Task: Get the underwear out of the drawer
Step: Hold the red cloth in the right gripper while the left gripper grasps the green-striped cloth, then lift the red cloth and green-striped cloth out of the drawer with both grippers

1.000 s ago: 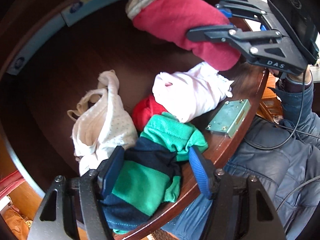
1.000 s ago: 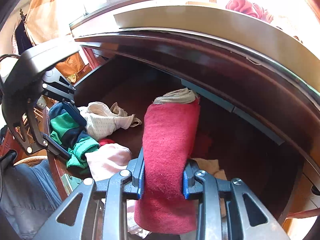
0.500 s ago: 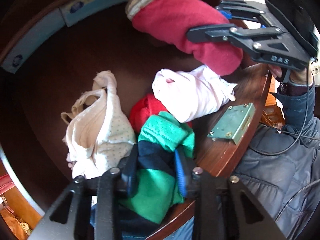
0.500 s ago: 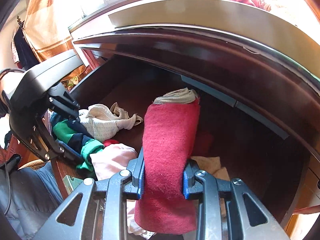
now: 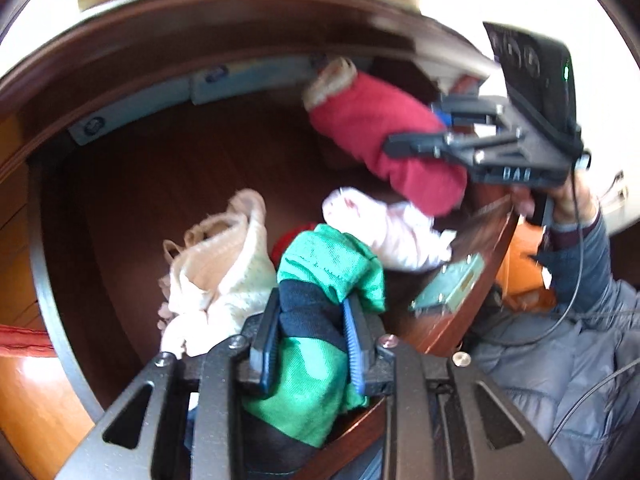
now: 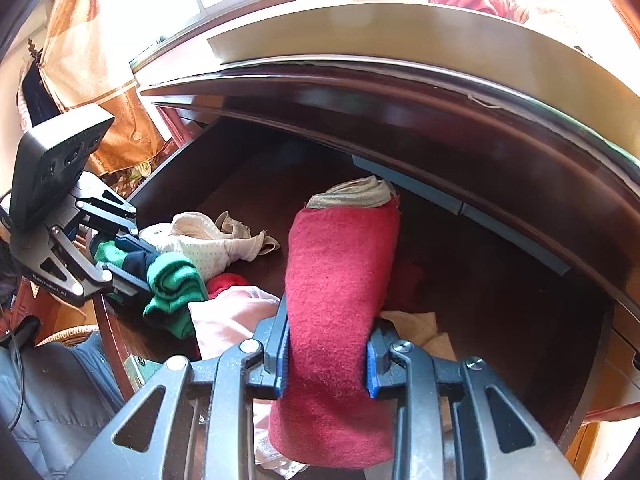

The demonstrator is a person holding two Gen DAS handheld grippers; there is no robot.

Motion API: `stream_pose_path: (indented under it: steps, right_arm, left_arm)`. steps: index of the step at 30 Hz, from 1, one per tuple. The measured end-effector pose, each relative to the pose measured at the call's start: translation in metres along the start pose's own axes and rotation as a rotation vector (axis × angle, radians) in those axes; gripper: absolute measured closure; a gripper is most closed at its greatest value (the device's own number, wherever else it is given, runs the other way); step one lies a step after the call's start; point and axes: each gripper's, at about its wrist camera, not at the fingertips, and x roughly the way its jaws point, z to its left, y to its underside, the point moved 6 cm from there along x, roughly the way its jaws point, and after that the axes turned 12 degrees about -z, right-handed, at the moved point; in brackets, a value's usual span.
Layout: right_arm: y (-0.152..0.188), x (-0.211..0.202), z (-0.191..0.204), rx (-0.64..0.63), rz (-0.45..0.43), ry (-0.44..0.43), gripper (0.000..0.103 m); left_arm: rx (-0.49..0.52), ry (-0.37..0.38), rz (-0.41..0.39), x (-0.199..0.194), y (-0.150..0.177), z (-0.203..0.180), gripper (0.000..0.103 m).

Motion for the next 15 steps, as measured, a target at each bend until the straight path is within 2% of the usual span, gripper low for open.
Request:
stream_pose_path:
  steps: [8,15]
  right_arm:
    - [0.0,-0.003,-0.001,0.015,-0.016,0.001,0.072]
    - [-0.001,-0.009,0.0,0.014,-0.041,-0.007,0.072]
  left_arm:
    - [-0.075,-0.008,-0.209,-0.018,-0.032,0.012,0.077]
    - [-0.107,-0.033,-0.333,-0.02,-0.05,0.012,0.077]
